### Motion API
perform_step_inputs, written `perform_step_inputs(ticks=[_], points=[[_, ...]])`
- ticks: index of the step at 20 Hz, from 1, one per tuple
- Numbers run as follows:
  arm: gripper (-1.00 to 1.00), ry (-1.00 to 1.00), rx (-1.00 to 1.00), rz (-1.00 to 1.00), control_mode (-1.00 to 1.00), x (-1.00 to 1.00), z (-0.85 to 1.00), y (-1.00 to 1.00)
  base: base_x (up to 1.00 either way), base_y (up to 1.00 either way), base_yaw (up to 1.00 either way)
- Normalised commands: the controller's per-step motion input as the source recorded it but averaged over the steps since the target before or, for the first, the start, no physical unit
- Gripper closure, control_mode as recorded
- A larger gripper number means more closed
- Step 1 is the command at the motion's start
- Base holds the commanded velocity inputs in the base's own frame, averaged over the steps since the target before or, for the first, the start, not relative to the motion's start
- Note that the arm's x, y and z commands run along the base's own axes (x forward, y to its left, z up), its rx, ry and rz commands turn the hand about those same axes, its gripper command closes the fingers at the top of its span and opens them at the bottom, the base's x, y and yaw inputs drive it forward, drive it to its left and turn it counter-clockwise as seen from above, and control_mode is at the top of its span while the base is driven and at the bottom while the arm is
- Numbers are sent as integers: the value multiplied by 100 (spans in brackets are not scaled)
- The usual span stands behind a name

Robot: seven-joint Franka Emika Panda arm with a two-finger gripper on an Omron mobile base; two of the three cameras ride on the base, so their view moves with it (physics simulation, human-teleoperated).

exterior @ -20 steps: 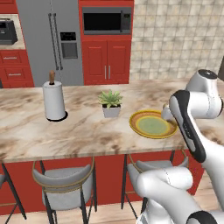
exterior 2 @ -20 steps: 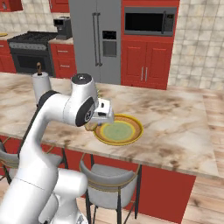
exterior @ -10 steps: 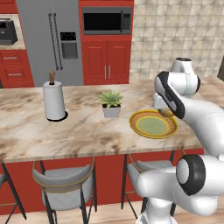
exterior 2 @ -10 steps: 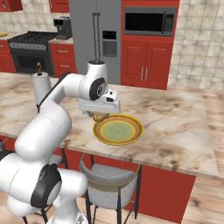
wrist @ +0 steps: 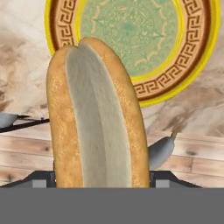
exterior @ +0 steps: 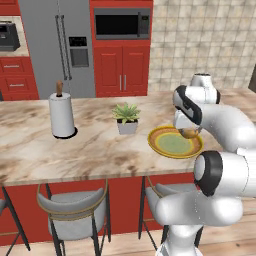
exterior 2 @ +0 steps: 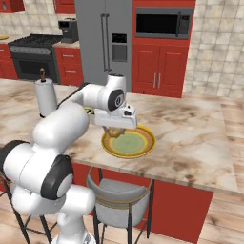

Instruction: Move the hot dog bun to the plate on the dining table and place the condiment next to that plate. Then navigate to the fridge and take the sausage and place it on the plate as well.

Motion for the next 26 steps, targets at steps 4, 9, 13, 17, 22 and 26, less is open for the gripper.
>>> perform_step_inputs(ticks=[4,9,13,17,22,26], points=[[100,16,0,0,-100,45,-44,-13,0,0,0],[100,8,1,0,-100,37,-34,-14,0,0,0],[100,6,3,0,-100,46,-32,-14,0,0,0],[100,5,3,0,-100,50,-31,-15,0,0,0],[100,2,2,0,-100,55,-29,-14,0,0,0],[100,6,3,0,-100,56,-30,-12,0,0,0]])
